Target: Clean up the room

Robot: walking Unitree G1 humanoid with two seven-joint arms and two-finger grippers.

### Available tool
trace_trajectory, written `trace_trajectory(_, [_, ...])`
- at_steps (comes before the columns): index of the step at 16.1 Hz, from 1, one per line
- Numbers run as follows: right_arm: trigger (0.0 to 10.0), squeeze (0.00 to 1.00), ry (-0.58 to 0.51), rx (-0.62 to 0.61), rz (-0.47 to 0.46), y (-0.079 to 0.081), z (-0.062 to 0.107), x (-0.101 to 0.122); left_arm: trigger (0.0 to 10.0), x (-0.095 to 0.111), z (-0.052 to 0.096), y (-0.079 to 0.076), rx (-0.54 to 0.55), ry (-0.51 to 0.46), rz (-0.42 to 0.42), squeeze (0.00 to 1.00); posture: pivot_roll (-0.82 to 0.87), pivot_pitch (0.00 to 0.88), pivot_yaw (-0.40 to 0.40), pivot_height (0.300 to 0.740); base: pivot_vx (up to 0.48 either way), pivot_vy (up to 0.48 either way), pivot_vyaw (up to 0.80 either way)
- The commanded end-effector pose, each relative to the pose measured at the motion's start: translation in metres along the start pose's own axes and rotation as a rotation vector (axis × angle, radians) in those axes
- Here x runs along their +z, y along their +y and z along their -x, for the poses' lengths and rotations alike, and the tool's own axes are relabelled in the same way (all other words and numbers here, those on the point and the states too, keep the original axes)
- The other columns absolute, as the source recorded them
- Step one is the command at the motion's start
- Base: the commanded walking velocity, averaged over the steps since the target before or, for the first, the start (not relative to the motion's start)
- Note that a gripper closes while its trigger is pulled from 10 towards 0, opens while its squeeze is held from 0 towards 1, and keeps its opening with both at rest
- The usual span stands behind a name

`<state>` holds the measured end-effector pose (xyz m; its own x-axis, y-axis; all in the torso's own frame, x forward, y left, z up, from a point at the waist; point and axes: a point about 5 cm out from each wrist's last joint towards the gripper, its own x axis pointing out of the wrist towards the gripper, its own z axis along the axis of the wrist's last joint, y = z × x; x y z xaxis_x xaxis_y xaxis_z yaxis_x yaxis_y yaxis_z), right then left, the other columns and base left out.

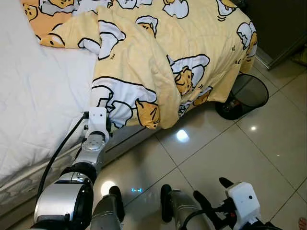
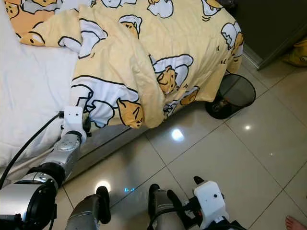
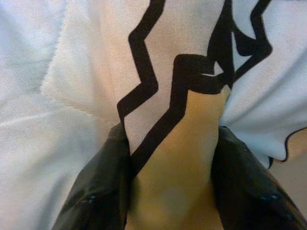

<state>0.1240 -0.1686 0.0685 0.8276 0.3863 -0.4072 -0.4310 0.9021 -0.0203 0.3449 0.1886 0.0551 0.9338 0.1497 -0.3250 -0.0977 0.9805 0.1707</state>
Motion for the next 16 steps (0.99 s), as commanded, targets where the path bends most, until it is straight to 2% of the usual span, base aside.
trace_trajectory(1, [10.0, 0.0, 0.048, -0.001, -0.029, 0.001, 0.0, -0.01, 0.0, -0.013, 0.004, -0.008, -0.05, 0.048, 0.003, 0.0, -0.4, 0.327, -0.066, 0.732, 0.0, 0.0, 0.0])
trace_trajectory(4, [10.0, 0.0, 0.042, 0.018, -0.034, 0.004, -0.007, -0.011, 0.0, -0.016, 0.005, -0.009, -0.071, 0.052, -0.002, 0.0, -0.38, 0.302, -0.051, 0.732, 0.0, 0.0, 0.0])
trace_trajectory(5, [10.0, 0.0, 0.041, 0.02, -0.034, 0.004, -0.008, -0.011, 0.0, -0.018, 0.006, -0.011, -0.074, 0.059, 0.024, 0.0, -0.38, 0.282, -0.056, 0.732, 0.0, 0.0, 0.0])
trace_trajectory(7, [10.0, 0.0, 0.039, 0.021, -0.022, -0.002, -0.012, -0.01, 0.0, -0.025, 0.009, -0.022, -0.108, 0.073, 0.008, 0.0, -0.38, 0.265, -0.067, 0.732, 0.0, 0.0, 0.0])
trace_trajectory(12, [10.0, 0.0, 0.04, 0.027, -0.007, -0.006, -0.013, -0.01, 0.0, -0.027, 0.011, -0.023, -0.146, 0.075, -0.003, 0.0, -0.38, 0.25, -0.076, 0.732, 0.0, 0.0, 0.0])
trace_trajectory(14, [10.0, 0.0, 0.039, 0.029, -0.007, -0.005, -0.014, -0.01, 0.0, -0.026, 0.012, -0.028, -0.2, 0.05, -0.064, 0.0, -0.37, 0.246, -0.073, 0.732, 0.0, 0.0, 0.0])
trace_trajectory(16, [10.0, 0.0, 0.039, 0.034, -0.008, -0.005, -0.015, -0.011, 0.0, -0.028, 0.013, -0.028, -0.214, 0.049, -0.084, 0.0, -0.37, 0.246, -0.07, 0.732, 0.0, 0.0, 0.0])
